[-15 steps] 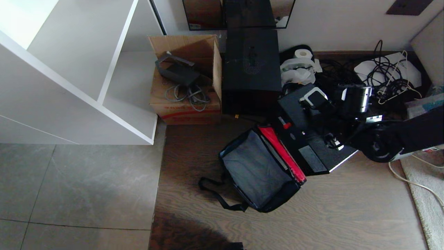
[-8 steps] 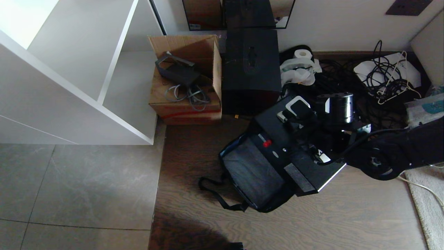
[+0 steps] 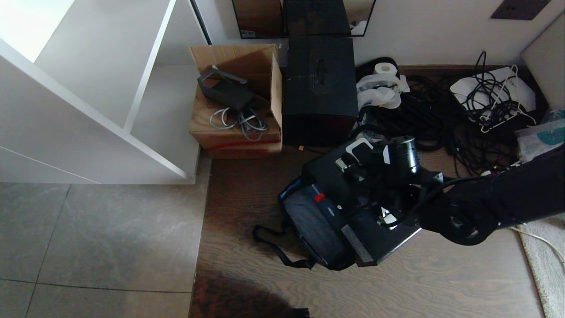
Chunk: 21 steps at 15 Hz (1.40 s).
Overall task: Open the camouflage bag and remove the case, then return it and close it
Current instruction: Place the black box back
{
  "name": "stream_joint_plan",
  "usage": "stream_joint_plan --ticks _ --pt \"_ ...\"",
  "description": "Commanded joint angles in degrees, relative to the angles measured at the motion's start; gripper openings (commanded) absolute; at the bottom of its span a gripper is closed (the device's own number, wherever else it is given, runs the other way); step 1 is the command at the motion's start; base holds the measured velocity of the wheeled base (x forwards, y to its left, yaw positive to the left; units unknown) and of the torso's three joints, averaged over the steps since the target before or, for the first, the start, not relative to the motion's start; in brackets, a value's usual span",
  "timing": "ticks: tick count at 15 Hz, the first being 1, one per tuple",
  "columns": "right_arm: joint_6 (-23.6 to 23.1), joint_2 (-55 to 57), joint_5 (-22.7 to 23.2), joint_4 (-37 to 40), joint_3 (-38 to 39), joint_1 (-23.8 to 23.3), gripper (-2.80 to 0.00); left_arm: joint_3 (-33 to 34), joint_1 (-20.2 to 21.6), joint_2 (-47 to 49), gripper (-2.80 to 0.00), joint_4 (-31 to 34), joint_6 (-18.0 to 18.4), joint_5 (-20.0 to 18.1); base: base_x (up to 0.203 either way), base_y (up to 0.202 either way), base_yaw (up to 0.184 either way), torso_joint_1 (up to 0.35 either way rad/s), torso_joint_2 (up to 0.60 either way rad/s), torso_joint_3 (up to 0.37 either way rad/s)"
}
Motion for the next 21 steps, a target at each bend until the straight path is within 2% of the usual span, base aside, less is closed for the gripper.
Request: stream_joint_plan --ticks 1,6,11,16,21 --pt "0.16 1.88 -0.12 -0.39 0.8 0.44 -2.8 -0.01 0.0 -0.02 -2.8 0.0 -0.01 0.0 0.0 0.0 0.0 0.0 0.0 0.0" --pt "0.23 3.93 -0.02 -1.42 2.0 0.79 -2.8 -0.06 0.0 -0.02 -2.8 0.0 -0.01 0.0 0.0 0.0 0.0 0.0 0.0 0.0" --pt "0.93 5.29 0.57 -1.36 -1.87 1.23 -2.8 0.01 0.0 -0.02 -2.8 0.0 -0.01 0.0 0.0 0.0 0.0 0.0 0.0 0.0" --pt "1.02 5.05 2.92 -3.63 -1.35 1.23 -2.8 -0.06 0.0 -0.02 -2.8 0.0 -0.01 0.0 0.0 0.0 0.0 0.0 0.0 0.0" --pt "1.02 5.75 7.87 -4.57 -2.13 1.23 -2.8 -0.01 0.0 -0.02 -2.8 0.0 0.0 0.0 0.0 0.0 0.0 0.0 0.0 0.0"
